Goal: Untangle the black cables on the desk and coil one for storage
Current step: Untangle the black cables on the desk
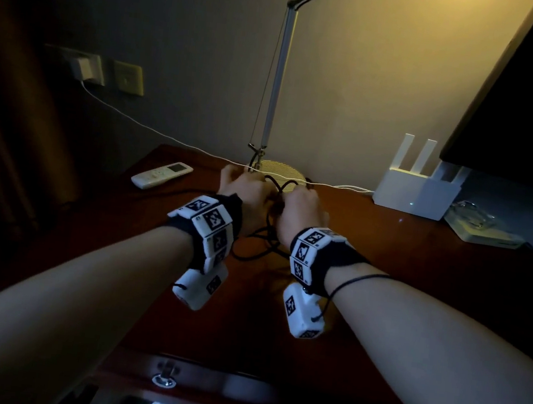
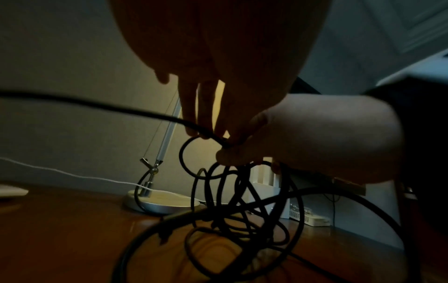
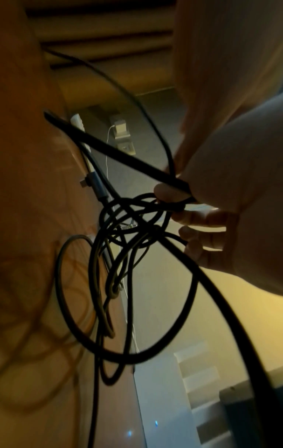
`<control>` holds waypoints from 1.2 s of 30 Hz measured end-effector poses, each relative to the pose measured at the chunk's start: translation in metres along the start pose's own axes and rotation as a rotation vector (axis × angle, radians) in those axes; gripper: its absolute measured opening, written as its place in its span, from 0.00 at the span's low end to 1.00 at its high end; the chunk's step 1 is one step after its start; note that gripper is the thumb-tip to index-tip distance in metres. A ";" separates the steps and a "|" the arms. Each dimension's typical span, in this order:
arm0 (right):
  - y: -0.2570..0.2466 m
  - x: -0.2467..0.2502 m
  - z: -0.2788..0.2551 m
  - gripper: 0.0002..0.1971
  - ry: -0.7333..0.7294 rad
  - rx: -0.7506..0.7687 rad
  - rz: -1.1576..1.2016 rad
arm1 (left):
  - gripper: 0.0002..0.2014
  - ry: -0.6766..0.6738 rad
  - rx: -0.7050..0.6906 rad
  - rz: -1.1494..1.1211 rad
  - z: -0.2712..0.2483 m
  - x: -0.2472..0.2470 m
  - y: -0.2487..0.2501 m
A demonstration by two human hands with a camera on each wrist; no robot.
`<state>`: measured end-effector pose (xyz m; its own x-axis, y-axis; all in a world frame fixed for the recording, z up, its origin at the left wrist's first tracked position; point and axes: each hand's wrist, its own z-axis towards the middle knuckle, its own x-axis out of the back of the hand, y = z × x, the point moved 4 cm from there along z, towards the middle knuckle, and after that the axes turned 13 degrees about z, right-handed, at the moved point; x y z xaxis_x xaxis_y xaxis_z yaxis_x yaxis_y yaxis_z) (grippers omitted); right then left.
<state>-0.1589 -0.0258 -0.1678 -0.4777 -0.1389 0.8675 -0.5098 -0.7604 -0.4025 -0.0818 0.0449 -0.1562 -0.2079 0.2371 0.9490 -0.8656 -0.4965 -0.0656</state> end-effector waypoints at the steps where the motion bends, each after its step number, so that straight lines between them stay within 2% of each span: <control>1: -0.002 0.000 -0.001 0.11 0.002 0.010 0.011 | 0.15 -0.024 0.023 0.020 0.000 -0.002 0.000; 6: -0.004 0.000 -0.007 0.14 -0.025 0.052 0.059 | 0.14 -0.149 0.096 0.002 0.000 -0.011 -0.011; 10: 0.006 0.001 -0.005 0.14 -0.001 0.015 0.074 | 0.08 -0.069 0.137 -0.128 -0.002 0.000 -0.027; 13: 0.012 0.005 -0.003 0.15 0.029 0.007 0.054 | 0.09 -0.017 0.143 -0.187 -0.001 0.017 -0.044; 18: 0.014 0.011 0.001 0.17 0.041 0.038 -0.012 | 0.09 -0.012 0.210 -0.238 0.000 0.038 -0.065; 23: 0.012 0.013 -0.003 0.20 0.005 -0.015 0.114 | 0.06 0.009 0.313 -0.252 -0.004 0.030 -0.060; 25: 0.010 0.014 -0.002 0.18 0.022 0.007 0.136 | 0.07 -0.004 0.280 -0.243 -0.004 0.027 -0.052; 30: 0.007 0.013 0.003 0.13 0.036 0.047 0.061 | 0.09 -0.025 0.050 -0.090 -0.003 0.018 -0.016; 32: 0.007 0.011 0.003 0.14 0.035 0.060 0.051 | 0.09 -0.059 0.035 -0.138 -0.002 0.015 -0.010; 36: 0.012 0.007 0.004 0.14 0.060 0.052 0.073 | 0.07 -0.039 0.099 -0.276 -0.004 0.019 -0.016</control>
<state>-0.1651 -0.0383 -0.1651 -0.5550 -0.1585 0.8166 -0.4347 -0.7817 -0.4472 -0.0737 0.0603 -0.1378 0.0485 0.3427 0.9382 -0.8378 -0.4974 0.2250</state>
